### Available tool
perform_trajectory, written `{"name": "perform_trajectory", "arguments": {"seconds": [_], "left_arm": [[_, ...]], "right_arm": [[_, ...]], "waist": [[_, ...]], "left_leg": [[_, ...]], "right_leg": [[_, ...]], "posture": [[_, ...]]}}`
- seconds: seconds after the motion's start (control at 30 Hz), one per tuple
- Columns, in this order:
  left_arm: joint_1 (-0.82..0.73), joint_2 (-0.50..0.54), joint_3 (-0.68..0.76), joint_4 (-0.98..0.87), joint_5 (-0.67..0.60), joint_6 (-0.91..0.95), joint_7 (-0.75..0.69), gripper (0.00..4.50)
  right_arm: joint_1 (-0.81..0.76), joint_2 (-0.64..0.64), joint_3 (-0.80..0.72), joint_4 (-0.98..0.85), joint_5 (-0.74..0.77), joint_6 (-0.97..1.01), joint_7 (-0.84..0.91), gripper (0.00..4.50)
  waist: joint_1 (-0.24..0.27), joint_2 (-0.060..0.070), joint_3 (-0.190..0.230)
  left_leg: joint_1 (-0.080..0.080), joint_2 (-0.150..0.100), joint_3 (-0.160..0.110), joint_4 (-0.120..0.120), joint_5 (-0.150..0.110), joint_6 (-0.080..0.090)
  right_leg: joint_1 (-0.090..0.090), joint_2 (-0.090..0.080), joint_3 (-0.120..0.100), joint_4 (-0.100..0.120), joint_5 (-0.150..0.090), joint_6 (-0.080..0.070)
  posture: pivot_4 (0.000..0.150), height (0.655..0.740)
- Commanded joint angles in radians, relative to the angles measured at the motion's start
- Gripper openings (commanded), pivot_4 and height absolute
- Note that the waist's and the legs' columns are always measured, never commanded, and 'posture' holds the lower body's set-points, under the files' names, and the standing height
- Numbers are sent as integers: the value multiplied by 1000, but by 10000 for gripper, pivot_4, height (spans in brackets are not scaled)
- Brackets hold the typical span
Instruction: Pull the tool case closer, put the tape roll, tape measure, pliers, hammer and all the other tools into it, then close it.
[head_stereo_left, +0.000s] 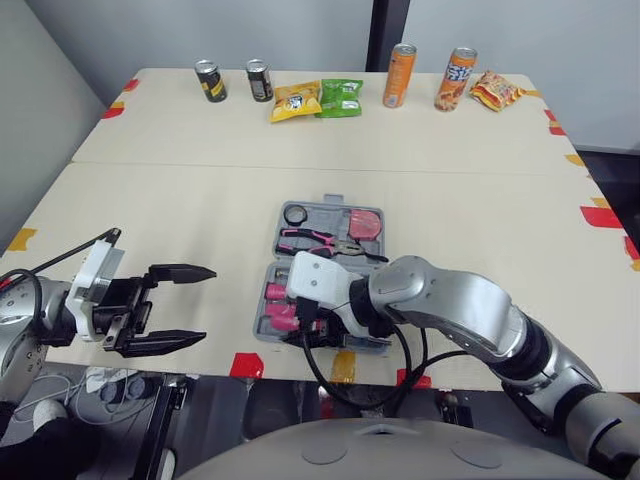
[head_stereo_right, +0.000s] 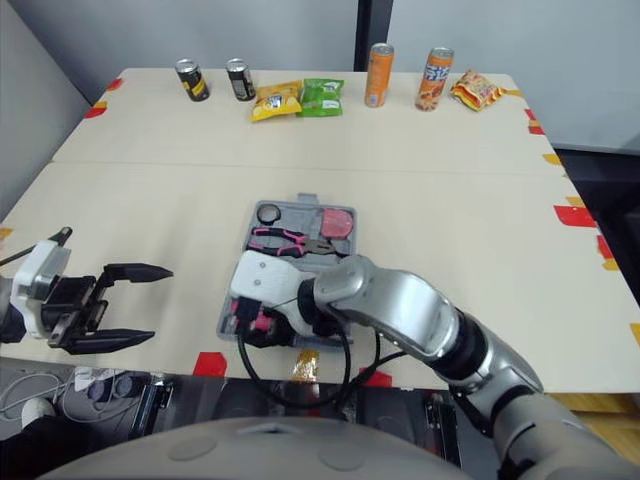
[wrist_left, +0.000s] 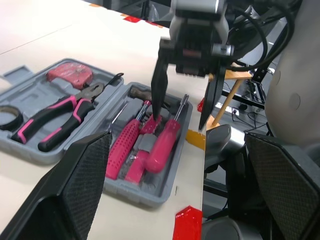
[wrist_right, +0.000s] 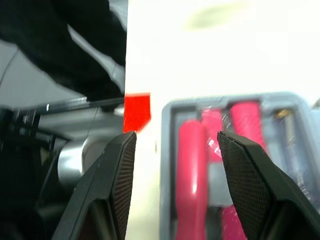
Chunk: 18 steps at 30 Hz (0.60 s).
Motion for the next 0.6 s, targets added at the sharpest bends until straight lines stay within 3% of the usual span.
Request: {"name": "perform_trajectory", "arguments": {"seconds": [0.03, 0.23, 0.6], "left_arm": [[-7, -2, 12, -16, 0, 3, -43, 45000], [-2, -2, 18, -13, 1, 4, -43, 45000], [12, 3, 18, -8, -3, -10, -43, 45000]], "right_arm": [[66, -38, -65, -60, 28, -93, 37, 27232], [172, -89, -74, -54, 0, -219, 62, 27232], [232, -125, -36, -31, -53, -271, 50, 27232]], "waist": [[2, 0, 0], [-5, 0, 0], [-4, 0, 0]], "left_leg": [[0, 0, 0, 0, 0, 0], [1, 0, -1, -1, 0, 0], [1, 0, -1, -1, 0, 0]], "right_leg": [[0, 0, 0, 0, 0, 0], [0, 1, 0, 1, 0, 0], [0, 0, 0, 1, 0, -1]], "posture": [[1500, 7400], [1500, 7400], [1500, 7400]]}}
